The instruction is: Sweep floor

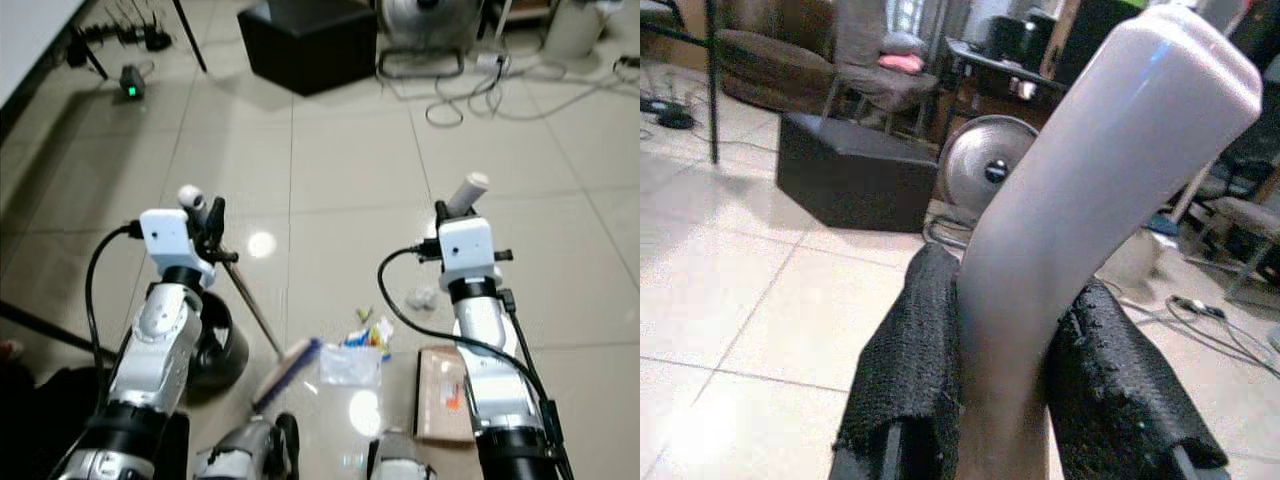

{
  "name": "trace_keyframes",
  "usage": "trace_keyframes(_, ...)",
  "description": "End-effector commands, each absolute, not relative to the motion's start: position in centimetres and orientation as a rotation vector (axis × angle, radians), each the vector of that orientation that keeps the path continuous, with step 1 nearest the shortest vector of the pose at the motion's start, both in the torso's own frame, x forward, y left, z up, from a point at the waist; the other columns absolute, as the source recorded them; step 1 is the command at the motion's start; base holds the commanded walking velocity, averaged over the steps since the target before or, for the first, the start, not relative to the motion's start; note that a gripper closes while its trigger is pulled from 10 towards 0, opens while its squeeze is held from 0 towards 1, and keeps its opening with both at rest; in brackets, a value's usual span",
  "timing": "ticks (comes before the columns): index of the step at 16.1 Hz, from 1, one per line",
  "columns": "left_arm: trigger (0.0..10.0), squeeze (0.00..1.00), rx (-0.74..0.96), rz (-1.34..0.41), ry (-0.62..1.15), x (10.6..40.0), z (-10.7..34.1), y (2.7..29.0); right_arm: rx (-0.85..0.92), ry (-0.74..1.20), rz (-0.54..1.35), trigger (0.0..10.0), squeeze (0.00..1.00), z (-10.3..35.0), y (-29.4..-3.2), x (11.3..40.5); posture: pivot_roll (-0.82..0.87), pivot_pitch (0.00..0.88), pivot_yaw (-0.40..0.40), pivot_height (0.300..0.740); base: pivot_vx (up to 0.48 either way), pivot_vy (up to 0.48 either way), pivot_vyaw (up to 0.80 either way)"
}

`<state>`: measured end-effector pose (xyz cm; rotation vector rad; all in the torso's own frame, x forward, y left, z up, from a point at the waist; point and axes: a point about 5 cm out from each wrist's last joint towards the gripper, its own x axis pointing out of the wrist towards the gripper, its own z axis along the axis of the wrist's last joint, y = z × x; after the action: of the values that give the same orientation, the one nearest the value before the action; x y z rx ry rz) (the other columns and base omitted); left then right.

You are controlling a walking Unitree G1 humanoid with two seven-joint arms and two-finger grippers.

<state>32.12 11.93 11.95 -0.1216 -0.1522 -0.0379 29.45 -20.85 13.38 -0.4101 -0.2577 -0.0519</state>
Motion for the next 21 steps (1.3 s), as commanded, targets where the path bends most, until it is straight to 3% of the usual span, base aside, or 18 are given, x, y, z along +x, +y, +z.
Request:
trace_keyframes(1, 10.0, 0.0, -0.146, 0.011, -0.175, 32.4, 12.1, 12.2, -0.418, -0.344, -0.003, 10.0, 0.0, 14.3, -19.8, 29.8, 0.08, 0.296, 0.146, 0.74, 0.0, 0.0, 0.0)
trace_keyframes(8, 10.0, 0.0, -0.173, 0.085, -0.129, 33.1, 10.7, 11.8, -0.384, -0.378, 0.06, 10.0, 0.0, 12.8, -17.7, 29.9, 0.09, 0.305, 0.151, 0.74, 0.0, 0.0, 0.0)
trace_keyframes(9, 10.0, 0.0, -0.171, 0.09, -0.109, 33.2, 10.2, 11.5, -0.361, -0.363, 0.106, 10.0, 0.0, 11.8, -16.1, 29.9, 0.09, 0.303, 0.153, 0.74, 0.0, 0.0, 0.0)
trace_keyframes(13, 10.0, 0.0, -0.216, 0.096, -0.098, 33.6, 10.1, 10.4, -0.316, -0.361, 0.151, 10.0, 0.0, 10.9, -14.0, 30.0, 0.09, 0.294, 0.154, 0.74, 0.0, 0.0, 0.0)
trace_keyframes(21, 10.0, 0.0, -0.48, -0.061, -0.118, 33.7, 13.3, 6.9, -0.285, -0.349, 0.059, 10.0, 0.0, 10.8, -15.3, 30.9, 0.1, 0.273, 0.155, 0.74, 0.0, 0.0, 0.0)
